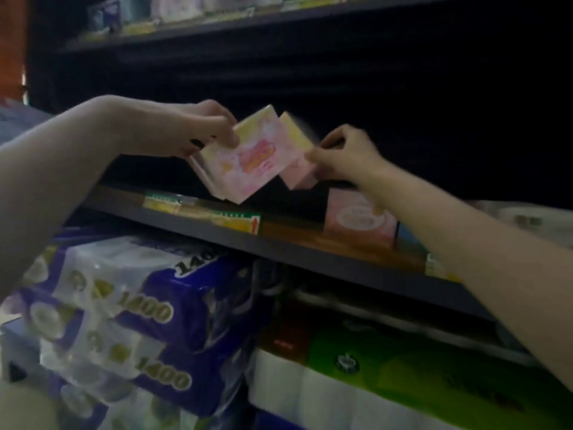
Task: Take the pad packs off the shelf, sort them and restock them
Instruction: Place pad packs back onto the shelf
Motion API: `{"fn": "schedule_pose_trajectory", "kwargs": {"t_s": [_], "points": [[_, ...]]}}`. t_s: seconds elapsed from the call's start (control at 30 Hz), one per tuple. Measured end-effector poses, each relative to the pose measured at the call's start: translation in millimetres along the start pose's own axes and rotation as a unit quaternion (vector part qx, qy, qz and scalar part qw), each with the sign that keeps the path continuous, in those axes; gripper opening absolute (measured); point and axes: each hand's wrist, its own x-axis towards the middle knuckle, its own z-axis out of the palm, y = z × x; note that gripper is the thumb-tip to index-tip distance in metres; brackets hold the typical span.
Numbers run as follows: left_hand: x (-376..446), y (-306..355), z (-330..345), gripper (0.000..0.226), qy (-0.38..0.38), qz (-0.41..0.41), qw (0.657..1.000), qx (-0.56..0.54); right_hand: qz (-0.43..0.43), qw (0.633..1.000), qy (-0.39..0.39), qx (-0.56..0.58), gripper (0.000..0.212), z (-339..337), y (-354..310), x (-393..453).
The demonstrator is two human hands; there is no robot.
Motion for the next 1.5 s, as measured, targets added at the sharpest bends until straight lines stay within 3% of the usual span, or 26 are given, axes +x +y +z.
{"fn": "schedule_pose_trajectory", "kwargs": {"t_s": [0.07, 0.1, 0.2, 0.27, 0.33, 0.4, 0.47, 0.53, 0.6, 0.7, 0.8, 0.9, 0.97, 1.07, 1.17, 1.27, 1.37, 1.5], "points": [[5, -5, -11, 0.097, -0.007, -0.012, 0.999, 0.035, -0.025, 0.991, -0.026, -0.130, 0.030, 11, 2, 25], [10, -11, -17, 0.105, 0.001, -0.017, 0.999, 0.040, -0.034, 0.979, -0.048, -0.196, 0.033, 16, 3, 36], [28, -23, -33, 0.107, -0.012, -0.031, 0.999, 0.037, -0.028, 0.923, -0.146, -0.354, 0.038, 25, 10, 62], [37, -28, -36, 0.104, -0.032, -0.038, 0.998, 0.049, 0.003, 0.862, -0.212, -0.461, 0.037, 34, 16, 70], [47, -30, -37, 0.104, -0.057, -0.042, 0.995, 0.069, 0.009, 0.809, -0.230, -0.541, 0.027, 41, 23, 73], [54, -30, -33, 0.098, -0.082, -0.036, 0.992, 0.085, -0.005, 0.821, -0.193, -0.537, 0.028, 38, 23, 77], [59, -29, -27, 0.092, -0.112, -0.015, 0.990, 0.081, -0.015, 0.895, -0.106, -0.434, 0.032, 27, 11, 78], [71, -28, -18, 0.080, -0.113, 0.023, 0.992, 0.056, -0.018, 0.966, -0.045, -0.252, 0.029, 16, -6, 72], [85, -23, -8, 0.075, -0.108, 0.050, 0.992, 0.038, 0.030, 0.989, -0.117, -0.084, 0.031, 11, -27, 61], [99, -36, 25, 0.079, -0.207, 0.018, 0.966, 0.155, 0.066, 0.943, -0.268, -0.185, 0.040, 23, -32, 38], [106, -61, 55, 0.080, -0.265, -0.009, 0.938, 0.225, 0.049, 0.911, -0.298, -0.282, 0.044, 44, -13, 23], [103, -66, 67, 0.065, -0.265, -0.001, 0.922, 0.282, -0.009, 0.839, -0.306, -0.451, 0.050, 63, 10, 13], [104, -60, 66, 0.061, -0.266, -0.010, 0.913, 0.309, -0.036, 0.841, -0.296, -0.452, 0.057, 68, 9, 14], [112, -55, 65, 0.051, -0.263, -0.006, 0.930, 0.257, -0.005, 0.884, -0.296, -0.362, 0.069, 61, 7, 25], [116, -45, 59, 0.067, -0.243, 0.013, 0.951, 0.193, 0.034, 0.899, -0.286, -0.330, 0.052, 36, 4, 43], [119, -34, 58, 0.073, -0.231, -0.013, 0.967, 0.105, 0.012, 0.866, -0.288, -0.408, 0.045, 18, 5, 58], [118, -25, 70, 0.080, -0.209, -0.014, 0.965, 0.159, 0.010, 0.814, -0.331, -0.477, 0.047, 24, 9, 65], [126, -29, 72, 0.056, -0.182, 0.006, 0.964, 0.195, -0.002, 0.810, -0.337, -0.481, 0.045, 29, 9, 74]]}}
